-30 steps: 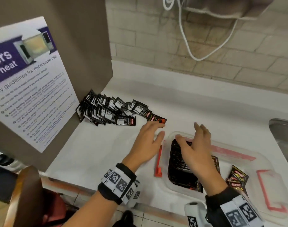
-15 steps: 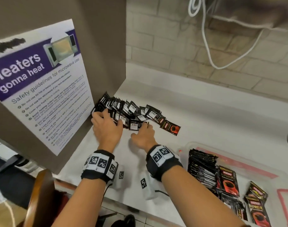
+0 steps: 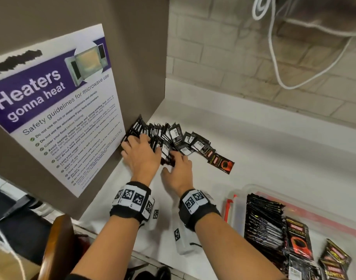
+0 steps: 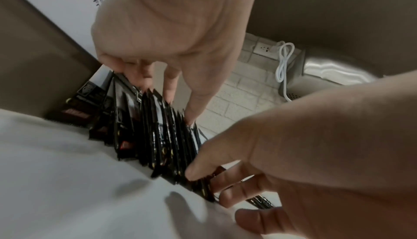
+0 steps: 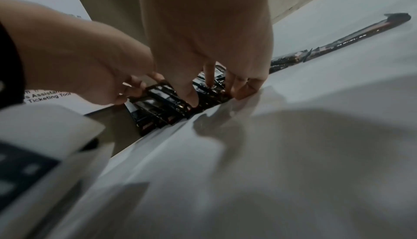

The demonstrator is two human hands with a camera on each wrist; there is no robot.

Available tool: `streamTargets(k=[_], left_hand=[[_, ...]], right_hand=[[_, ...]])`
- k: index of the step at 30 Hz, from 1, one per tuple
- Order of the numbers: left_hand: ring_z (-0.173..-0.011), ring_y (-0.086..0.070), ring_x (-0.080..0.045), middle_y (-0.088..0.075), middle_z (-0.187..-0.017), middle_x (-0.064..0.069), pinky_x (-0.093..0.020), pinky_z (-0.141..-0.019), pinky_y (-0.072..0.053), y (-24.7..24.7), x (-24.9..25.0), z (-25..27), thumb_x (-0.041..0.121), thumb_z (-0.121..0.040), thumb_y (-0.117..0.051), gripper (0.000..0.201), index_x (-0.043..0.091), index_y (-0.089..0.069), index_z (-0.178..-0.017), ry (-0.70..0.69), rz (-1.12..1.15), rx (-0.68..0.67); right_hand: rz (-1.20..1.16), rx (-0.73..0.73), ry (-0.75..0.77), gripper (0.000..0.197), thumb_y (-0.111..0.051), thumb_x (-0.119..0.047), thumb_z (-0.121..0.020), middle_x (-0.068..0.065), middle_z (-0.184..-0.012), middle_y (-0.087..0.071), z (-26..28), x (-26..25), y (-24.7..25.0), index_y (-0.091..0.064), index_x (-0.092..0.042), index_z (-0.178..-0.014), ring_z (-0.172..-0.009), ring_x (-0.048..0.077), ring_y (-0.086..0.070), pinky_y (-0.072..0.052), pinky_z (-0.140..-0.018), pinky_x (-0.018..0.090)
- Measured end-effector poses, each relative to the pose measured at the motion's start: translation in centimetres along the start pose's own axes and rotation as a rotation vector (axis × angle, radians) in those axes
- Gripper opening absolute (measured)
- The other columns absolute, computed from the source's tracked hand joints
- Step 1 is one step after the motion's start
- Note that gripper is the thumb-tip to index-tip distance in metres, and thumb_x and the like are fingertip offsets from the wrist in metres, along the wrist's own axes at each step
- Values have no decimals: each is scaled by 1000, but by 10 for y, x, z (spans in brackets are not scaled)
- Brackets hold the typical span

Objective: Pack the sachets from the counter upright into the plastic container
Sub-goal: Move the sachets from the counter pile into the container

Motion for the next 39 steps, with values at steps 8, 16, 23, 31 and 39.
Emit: streamTargets(k=[8, 16, 23, 31, 39], left_hand=[[-95, -57, -22, -55, -105, -5, -23, -69, -41, -10, 9, -3, 20, -85, -76, 50, 20, -45, -124, -3, 449, -224], [-105, -52, -19, -49, -118, -2, -27, -88, -39, -19, 13, 0, 31, -83, -74, 49, 29, -57, -129, -12, 434, -409], [-81, -62, -2, -65, -86, 15, -15, -69, -43, -13, 20, 10, 32, -80, -78, 33, 29, -61, -107, -44, 446, -394], [-66, -75, -23, -75, -81, -10, -38, -71, -64, -20, 28, 25, 6, -78, -80, 38, 15, -56, -105, 143, 773, -549], [-72, -74, -19, -55, -120, -10, -25, -61, -60, -27, 27, 24, 4, -75, -81, 56, 16, -44, -116, 109, 761, -646]], right_hand=[[-250, 115, 29, 45, -78, -33, -81, -6, -108, -59, 7, 8, 1, -54, -26, -118, -102, 15, -53, -50, -90, 37], [-280, 69, 53, 84, -82, -36, -76, 2, -129, -61, 3, -1, 4, -38, -21, -146, -120, 21, -56, -48, -102, 43], [-272, 89, 22, 93, -82, -28, -78, 13, -133, -49, 3, -1, 5, -28, -18, -154, -123, 30, -47, -42, -107, 44], [-302, 168, 50, 78, -72, -5, -83, 12, -125, -44, 13, 1, 20, -34, -19, -150, -92, 17, -57, -43, -86, 18], [-323, 149, 68, 56, -64, -4, -81, 7, -111, -67, 14, 5, 20, -47, -14, -134, -103, 31, -62, -53, -89, 44]])
Point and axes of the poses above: each hand's wrist, its own z-axis away from the middle knuckle, its own y-axis out of the back of the hand, x = y × z, the point moved 6 cm from there along -z, towards the middle knuckle
